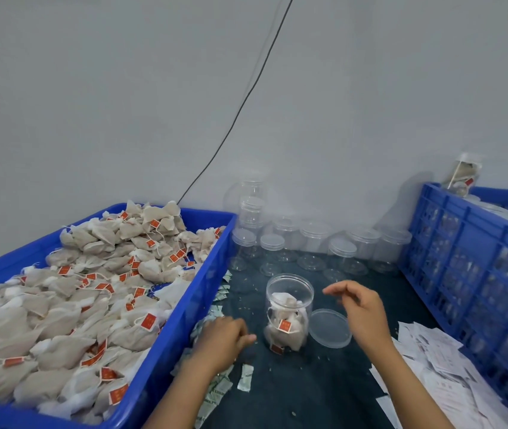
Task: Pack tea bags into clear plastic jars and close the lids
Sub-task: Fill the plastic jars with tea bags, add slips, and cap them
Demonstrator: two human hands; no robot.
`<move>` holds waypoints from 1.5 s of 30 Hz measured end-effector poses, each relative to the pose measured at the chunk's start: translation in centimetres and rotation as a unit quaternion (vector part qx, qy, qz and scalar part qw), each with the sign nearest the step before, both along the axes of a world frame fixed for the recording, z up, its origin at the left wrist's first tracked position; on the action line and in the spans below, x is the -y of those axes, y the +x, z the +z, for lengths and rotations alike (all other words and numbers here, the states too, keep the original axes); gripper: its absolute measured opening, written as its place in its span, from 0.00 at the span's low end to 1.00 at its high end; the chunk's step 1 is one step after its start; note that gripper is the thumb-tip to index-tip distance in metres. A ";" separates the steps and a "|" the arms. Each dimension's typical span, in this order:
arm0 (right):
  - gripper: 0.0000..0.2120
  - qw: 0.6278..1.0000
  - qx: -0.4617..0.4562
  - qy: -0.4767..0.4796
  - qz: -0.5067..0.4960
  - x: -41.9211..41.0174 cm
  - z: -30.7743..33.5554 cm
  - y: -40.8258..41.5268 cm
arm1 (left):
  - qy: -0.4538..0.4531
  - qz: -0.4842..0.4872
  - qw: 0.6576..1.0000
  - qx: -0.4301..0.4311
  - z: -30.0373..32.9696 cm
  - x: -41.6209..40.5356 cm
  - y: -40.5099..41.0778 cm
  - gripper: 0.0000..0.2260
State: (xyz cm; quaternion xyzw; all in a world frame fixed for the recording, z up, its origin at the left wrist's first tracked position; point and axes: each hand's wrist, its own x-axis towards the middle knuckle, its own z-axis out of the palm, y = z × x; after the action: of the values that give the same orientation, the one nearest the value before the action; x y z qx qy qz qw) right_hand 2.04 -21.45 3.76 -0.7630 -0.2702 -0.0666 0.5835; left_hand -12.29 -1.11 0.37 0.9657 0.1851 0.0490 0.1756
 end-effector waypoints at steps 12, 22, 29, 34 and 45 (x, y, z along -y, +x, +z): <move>0.19 0.977 -0.095 0.015 -0.188 6.5 -3.2 5.5 | 0.023 -0.004 0.997 -0.077 1.8 1.7 -1.4 0.14; 0.10 0.912 0.004 -0.397 -0.105 5.7 -6.0 7.4 | -0.109 0.015 0.957 0.267 6.7 2.9 4.3 0.14; 0.11 0.826 0.149 -0.519 -0.162 4.6 -6.3 7.0 | -0.045 0.033 0.977 0.206 5.9 3.0 7.1 0.05; 0.10 0.817 0.154 -0.530 -0.164 4.8 -5.9 7.7 | -0.217 0.026 0.917 0.333 4.1 2.6 6.9 0.07; 0.06 0.983 0.028 -0.064 -0.171 3.8 1.4 6.0 | -0.429 -0.044 0.843 0.321 -3.2 4.7 6.6 0.54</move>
State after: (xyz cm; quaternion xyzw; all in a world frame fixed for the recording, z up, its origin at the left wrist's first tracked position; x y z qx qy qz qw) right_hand 8.08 -25.28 5.19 -0.8317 -0.1554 -0.1690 0.5056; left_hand -5.73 -5.78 -2.83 0.7316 0.0786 0.2640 0.6236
